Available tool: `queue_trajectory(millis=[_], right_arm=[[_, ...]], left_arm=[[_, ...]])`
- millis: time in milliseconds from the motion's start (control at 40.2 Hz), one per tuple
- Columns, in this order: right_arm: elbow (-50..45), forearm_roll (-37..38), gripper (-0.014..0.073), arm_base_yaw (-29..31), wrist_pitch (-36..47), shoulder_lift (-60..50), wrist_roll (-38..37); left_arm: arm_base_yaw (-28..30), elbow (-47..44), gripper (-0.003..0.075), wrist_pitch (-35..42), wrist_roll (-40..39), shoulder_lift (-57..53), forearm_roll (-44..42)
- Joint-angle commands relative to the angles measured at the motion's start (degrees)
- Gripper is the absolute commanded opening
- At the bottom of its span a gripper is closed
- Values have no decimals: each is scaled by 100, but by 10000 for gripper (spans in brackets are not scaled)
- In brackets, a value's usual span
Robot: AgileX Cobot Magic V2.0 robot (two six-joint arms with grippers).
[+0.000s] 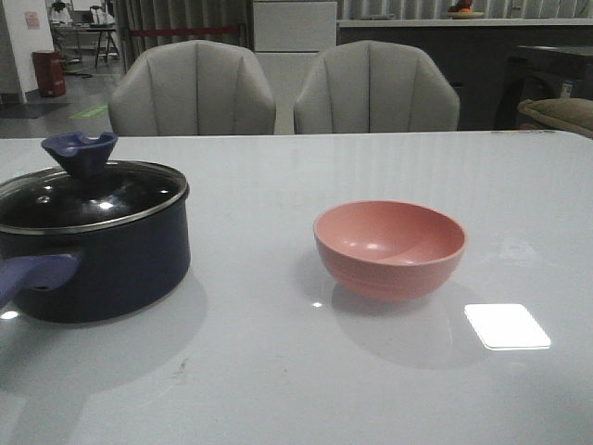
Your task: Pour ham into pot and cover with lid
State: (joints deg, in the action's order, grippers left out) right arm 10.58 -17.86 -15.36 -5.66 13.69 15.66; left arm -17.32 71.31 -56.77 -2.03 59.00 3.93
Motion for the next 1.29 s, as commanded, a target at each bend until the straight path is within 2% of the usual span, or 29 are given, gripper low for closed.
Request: queue_trajectory(millis=[0,199,572,722,871,921,995,1170,1269], right_arm=[[156,-36,150,-6,460,41,60],[156,-36,150,-6,460,41,60],[156,-36,150,-6,460,41,60],[156,-36,150,-6,460,41,60],[156,-36,150,-6,460,41,60],[156,-36,150,-6,460,41,60],[156,-36,150,-6,460,41,60],[156,-36,150,-6,460,41,60],[156,-36,150,-6,460,41,60]], left_arm=[[-21,-399,584,802,-2,-738,50],[-21,-1775,584,1949,-2,-2226,50],[-21,-4179,584,3574,-2,-5122,61],[-21,-5109,584,4280,-2,-5746,22],[-21,-5714,576,4765,-2,-5797,47],[-21,-5820,542,4897,-2,-5797,47],[-21,-5902,435,5035,-2,-5797,47],[-21,-5912,106,5036,-2,-5797,47],[-21,-5912,122,5036,-2,-5797,47]])
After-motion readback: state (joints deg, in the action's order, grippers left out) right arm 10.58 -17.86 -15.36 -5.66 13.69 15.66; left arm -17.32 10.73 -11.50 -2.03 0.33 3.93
